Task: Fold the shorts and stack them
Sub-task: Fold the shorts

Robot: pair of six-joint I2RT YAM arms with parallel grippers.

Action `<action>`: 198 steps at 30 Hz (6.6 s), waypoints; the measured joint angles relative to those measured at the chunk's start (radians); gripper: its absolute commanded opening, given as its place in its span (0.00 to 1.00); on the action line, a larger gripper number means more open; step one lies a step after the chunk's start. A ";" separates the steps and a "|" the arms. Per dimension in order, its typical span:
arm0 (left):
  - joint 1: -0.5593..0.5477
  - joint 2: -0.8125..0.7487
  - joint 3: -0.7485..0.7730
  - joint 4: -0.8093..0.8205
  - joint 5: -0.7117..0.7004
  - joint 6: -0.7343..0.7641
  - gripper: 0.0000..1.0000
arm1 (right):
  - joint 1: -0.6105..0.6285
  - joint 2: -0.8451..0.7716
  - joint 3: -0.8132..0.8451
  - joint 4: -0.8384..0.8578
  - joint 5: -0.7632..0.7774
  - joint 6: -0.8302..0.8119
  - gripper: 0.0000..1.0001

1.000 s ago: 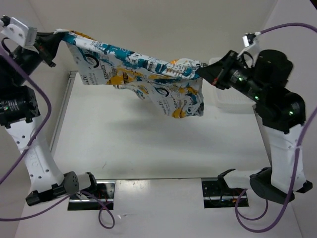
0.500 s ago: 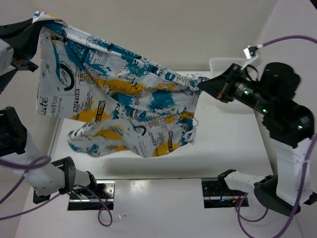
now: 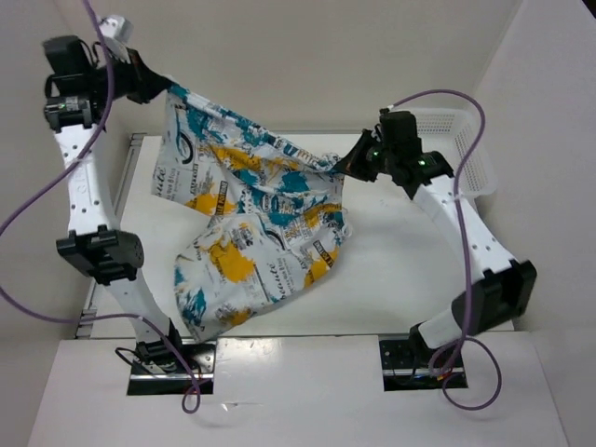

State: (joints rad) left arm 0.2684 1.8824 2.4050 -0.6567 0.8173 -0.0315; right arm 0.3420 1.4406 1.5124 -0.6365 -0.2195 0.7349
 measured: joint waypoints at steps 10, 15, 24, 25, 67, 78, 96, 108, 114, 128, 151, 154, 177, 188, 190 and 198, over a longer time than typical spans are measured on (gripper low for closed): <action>-0.065 0.202 -0.163 0.116 -0.093 0.002 0.00 | -0.051 0.531 0.179 0.042 0.055 -0.109 0.00; -0.065 0.136 -0.358 0.217 -0.114 0.005 0.00 | -0.055 0.589 0.233 0.016 0.055 -0.135 0.00; -0.047 -0.286 -0.954 0.340 -0.103 0.006 0.00 | -0.061 0.461 0.092 0.008 0.040 -0.161 0.00; -0.047 -0.334 -1.003 0.345 -0.099 0.005 0.00 | -0.061 0.435 0.058 0.005 0.035 -0.161 0.00; -0.099 -0.692 -1.573 0.112 -0.332 0.027 0.25 | -0.063 0.075 -0.402 -0.035 0.028 -0.109 0.05; -0.209 -0.332 -1.484 0.237 -0.452 0.027 0.36 | -0.017 0.145 -0.418 0.007 0.014 -0.127 0.10; -0.177 -0.255 -1.380 0.224 -0.571 0.027 0.21 | 0.077 0.295 -0.427 -0.017 0.112 -0.129 0.24; -0.210 -0.375 -1.256 0.200 -0.501 0.027 0.22 | -0.054 0.239 -0.211 -0.035 0.147 -0.226 0.83; -0.249 -0.372 -1.342 0.207 -0.472 0.027 0.22 | -0.093 0.326 -0.277 0.024 0.053 -0.251 0.77; -0.317 -0.244 -1.450 0.335 -0.475 0.027 0.19 | -0.140 0.370 -0.423 0.183 -0.153 -0.262 0.72; -0.145 -0.293 -1.421 0.293 -0.554 0.027 0.20 | -0.138 0.415 -0.390 0.218 -0.053 -0.222 0.00; -0.134 -0.283 -1.450 0.294 -0.572 0.027 0.19 | -0.138 0.415 -0.358 0.180 0.027 -0.231 0.00; -0.358 -0.171 -1.485 0.498 -0.491 0.026 0.14 | -0.077 0.359 0.028 -0.177 0.408 -0.270 0.00; -0.380 -0.169 -1.489 0.504 -0.467 0.025 0.13 | 0.180 0.587 0.623 -0.415 0.515 -0.279 0.01; -0.380 -0.168 -1.489 0.504 -0.463 0.025 0.13 | 0.223 0.640 0.697 -0.433 0.512 -0.273 0.02; -0.380 -0.163 -1.489 0.510 -0.446 0.025 0.12 | 0.343 0.832 0.960 -0.533 0.441 -0.224 0.02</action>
State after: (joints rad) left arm -0.1120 1.7195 0.9165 -0.1467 0.3717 -0.0063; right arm 0.6846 2.2723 2.4725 -1.1698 0.2218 0.5106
